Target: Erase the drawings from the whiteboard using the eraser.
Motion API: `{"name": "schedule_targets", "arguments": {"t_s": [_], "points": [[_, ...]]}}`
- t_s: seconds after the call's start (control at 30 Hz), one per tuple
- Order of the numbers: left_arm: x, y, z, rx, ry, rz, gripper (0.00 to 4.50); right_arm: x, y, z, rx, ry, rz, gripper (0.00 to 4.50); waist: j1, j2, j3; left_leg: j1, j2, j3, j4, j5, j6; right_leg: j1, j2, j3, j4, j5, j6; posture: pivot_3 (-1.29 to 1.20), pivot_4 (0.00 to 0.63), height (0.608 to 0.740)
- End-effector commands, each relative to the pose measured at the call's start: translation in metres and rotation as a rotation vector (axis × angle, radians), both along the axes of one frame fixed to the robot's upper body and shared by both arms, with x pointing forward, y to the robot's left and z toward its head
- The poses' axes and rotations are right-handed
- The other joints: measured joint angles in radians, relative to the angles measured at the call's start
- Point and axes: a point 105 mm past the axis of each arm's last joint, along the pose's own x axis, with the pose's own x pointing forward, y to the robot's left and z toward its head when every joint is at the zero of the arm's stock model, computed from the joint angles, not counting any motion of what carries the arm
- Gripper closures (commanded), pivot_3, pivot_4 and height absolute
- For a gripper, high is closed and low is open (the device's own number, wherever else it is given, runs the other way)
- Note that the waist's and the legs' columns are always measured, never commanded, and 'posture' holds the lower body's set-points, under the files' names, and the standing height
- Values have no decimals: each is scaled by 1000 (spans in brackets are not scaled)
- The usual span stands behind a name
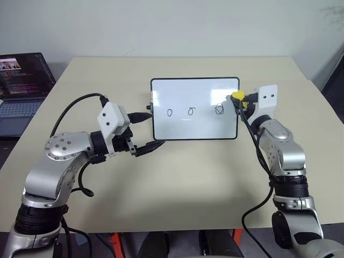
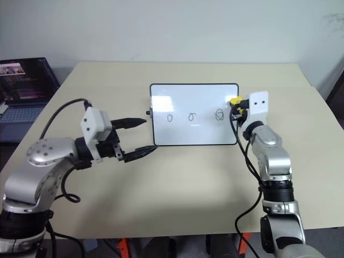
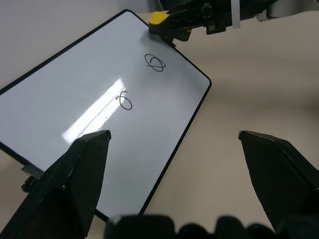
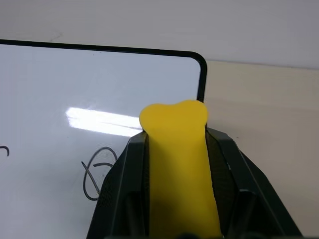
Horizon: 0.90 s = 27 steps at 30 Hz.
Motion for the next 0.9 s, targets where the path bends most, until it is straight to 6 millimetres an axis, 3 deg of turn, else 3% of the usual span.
{"name": "schedule_targets", "arguments": {"t_s": [0.03,0.17,0.37,0.9], "points": [[3,10,7,20,-63,52,0,-1,2,16,3,-66,8,3274,0,0,0,0,0,0,0,0,0,0,0,0,0,0,0,0,150,740],[1,8,6,15,-77,45,0,0,3,16,3,-66,10,3274,0,0,0,0,0,0,0,0,0,0,0,0,0,0,0,0,150,740],[-16,-4,10,-18,-73,-78,0,1,3,17,0,-67,13,3274,-1,0,0,0,0,0,0,0,0,-1,0,0,0,0,0,0,150,740],[-20,27,11,2,-122,67,0,7,12,18,-9,-68,56,3274,0,0,0,0,0,1,0,0,0,-1,0,0,1,0,0,0,150,740]]}}
